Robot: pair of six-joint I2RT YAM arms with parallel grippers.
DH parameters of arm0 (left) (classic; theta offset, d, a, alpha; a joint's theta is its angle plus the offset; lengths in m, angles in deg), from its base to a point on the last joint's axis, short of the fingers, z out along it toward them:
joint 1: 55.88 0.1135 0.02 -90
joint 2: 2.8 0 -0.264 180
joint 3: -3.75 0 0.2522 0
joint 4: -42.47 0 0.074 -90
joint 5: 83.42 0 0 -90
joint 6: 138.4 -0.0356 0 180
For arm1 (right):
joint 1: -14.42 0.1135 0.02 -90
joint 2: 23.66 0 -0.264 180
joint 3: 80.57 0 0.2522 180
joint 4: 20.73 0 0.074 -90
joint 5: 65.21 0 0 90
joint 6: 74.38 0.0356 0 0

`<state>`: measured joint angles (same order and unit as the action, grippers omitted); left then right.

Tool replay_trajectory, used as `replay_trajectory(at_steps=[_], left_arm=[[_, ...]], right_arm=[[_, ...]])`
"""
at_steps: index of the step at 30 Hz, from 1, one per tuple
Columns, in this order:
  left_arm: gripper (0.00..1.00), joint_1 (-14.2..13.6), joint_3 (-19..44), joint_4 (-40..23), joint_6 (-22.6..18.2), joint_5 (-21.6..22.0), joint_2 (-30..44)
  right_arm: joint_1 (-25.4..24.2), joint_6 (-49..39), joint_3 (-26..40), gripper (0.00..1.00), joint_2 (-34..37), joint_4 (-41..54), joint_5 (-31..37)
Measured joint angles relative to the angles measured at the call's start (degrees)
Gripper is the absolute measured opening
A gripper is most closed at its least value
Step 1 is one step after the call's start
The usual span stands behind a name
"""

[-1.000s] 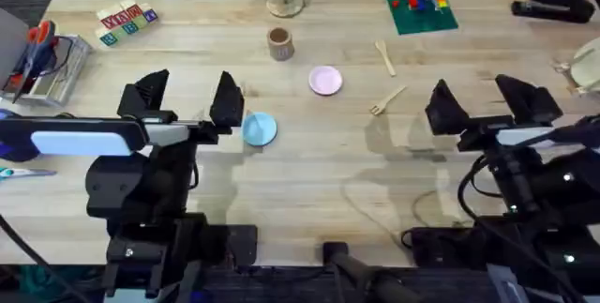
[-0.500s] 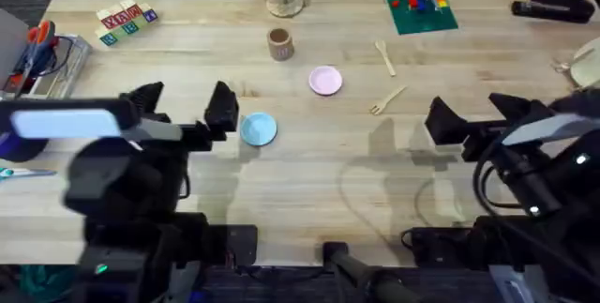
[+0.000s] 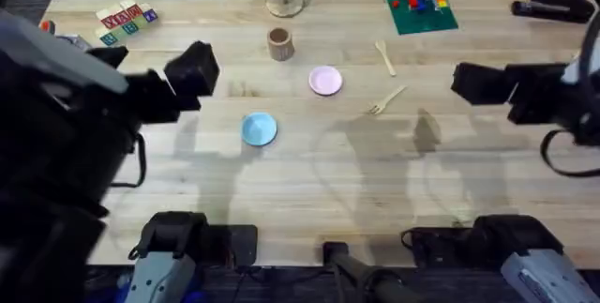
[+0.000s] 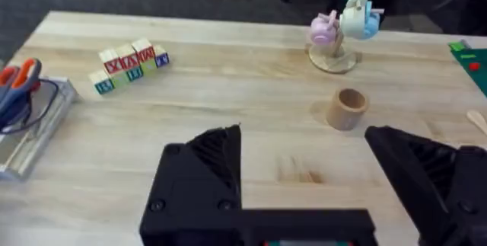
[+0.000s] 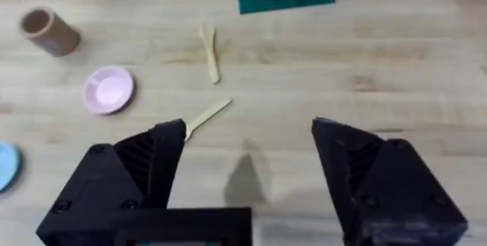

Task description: Pick up a utensil and set it on the pink plate, then put the other utensil in the container.

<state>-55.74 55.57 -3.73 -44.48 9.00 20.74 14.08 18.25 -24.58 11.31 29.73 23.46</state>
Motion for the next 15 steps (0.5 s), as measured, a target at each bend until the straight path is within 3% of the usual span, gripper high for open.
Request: replay_trajectory(at_steps=[10, 15], left_arm=[[0.993, 0.00, 16.67, -15.67, 1.73, -4.71, 15.69], [0.993, 0.00, 22.26, -20.97, 1.95, -5.82, 22.89]], right_arm=[[0.00, 1.03, 18.27, 0.995, 16.01, 17.74, -2.93], [0.00, 1.24, 23.48, 0.995, 21.69, 22.97, -3.02]])
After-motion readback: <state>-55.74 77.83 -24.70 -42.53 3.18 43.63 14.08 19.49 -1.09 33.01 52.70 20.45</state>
